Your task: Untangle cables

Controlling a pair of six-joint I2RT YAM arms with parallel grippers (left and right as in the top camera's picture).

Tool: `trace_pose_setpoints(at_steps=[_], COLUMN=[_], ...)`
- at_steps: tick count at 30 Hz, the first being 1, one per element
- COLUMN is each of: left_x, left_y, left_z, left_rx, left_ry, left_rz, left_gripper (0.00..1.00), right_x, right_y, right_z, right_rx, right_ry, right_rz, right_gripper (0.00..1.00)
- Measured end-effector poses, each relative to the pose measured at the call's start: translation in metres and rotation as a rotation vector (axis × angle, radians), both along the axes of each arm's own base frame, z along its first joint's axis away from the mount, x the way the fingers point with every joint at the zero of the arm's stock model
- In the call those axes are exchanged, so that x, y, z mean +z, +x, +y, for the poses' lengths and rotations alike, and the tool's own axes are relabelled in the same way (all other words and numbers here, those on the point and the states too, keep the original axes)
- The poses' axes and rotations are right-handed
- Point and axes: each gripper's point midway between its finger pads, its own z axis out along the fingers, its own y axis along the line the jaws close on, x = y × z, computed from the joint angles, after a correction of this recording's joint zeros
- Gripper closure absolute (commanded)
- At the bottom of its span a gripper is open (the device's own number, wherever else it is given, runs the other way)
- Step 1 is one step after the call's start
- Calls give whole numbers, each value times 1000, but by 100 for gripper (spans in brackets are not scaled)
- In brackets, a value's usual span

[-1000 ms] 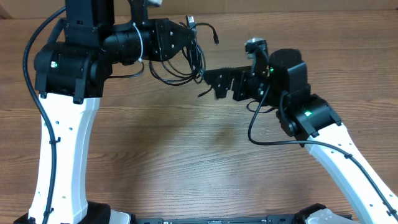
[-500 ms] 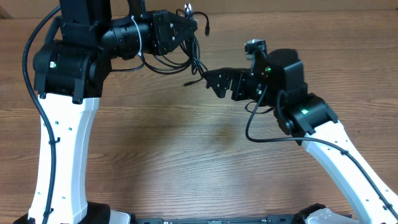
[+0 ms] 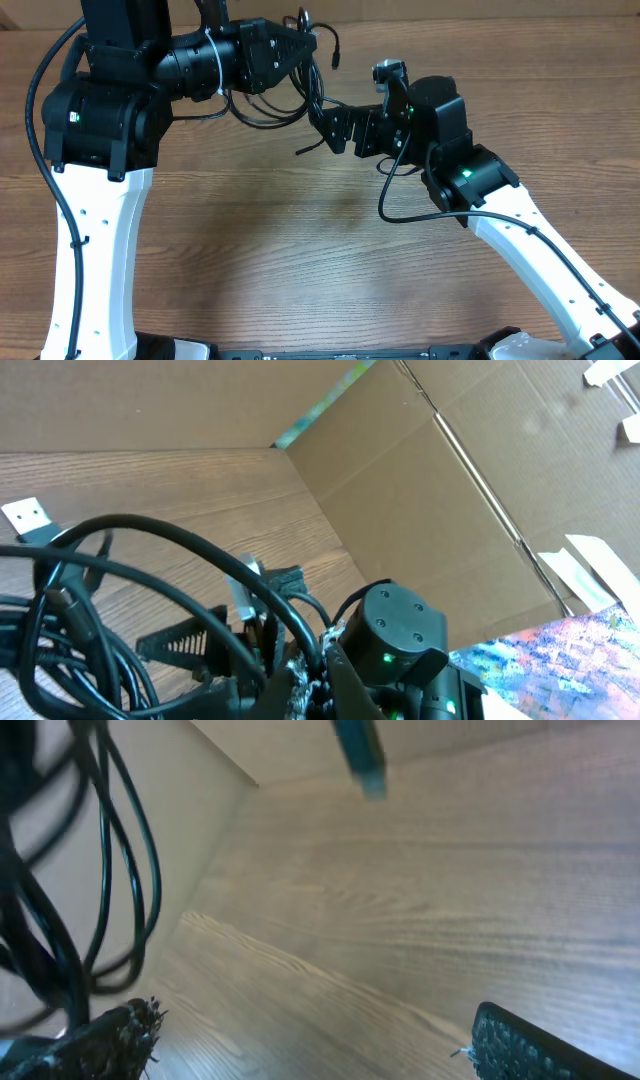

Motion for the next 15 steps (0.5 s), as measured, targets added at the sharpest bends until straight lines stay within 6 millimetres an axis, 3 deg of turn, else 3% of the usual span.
trace_pose_setpoints(at_steps=[9, 15], left_x=[0, -3], left_y=[0, -2], left_z=[0, 0], left_rx=[-2, -3], left_ry=[-1, 3], left_rz=[1, 18], left_gripper=[96, 96], right_x=[22, 51], right_y=[15, 20], right_z=[-7, -1], right_rx=[-42, -41], right_ry=[72, 179], right_rz=[-57, -117], right_gripper=[0, 0])
